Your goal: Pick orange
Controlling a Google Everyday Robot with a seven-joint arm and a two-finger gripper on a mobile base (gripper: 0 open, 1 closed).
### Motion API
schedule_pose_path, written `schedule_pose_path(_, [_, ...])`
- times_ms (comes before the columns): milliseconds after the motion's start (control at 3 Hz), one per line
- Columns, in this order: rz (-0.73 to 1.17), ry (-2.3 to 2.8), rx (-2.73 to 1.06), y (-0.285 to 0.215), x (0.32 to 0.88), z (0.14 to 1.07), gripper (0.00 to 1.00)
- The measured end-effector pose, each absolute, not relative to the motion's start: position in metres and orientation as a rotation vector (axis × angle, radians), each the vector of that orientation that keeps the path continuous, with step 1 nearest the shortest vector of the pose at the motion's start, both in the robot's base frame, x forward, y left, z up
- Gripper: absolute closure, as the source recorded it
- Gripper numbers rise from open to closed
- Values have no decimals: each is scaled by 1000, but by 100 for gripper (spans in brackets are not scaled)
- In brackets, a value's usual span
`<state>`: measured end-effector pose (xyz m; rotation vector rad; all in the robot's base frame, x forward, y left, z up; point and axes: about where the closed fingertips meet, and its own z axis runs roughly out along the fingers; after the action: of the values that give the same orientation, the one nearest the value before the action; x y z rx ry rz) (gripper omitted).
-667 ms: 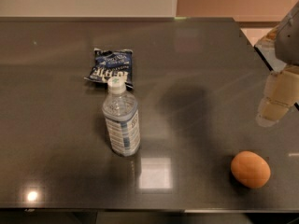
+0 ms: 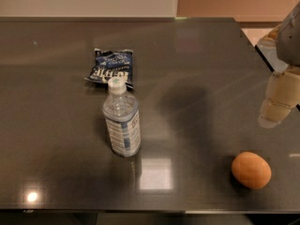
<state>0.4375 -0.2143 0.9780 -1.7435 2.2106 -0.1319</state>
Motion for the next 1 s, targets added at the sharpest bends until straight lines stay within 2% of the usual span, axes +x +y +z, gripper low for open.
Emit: schedule_pose_path(1000, [-148, 2234, -1755, -226, 405, 949, 0])
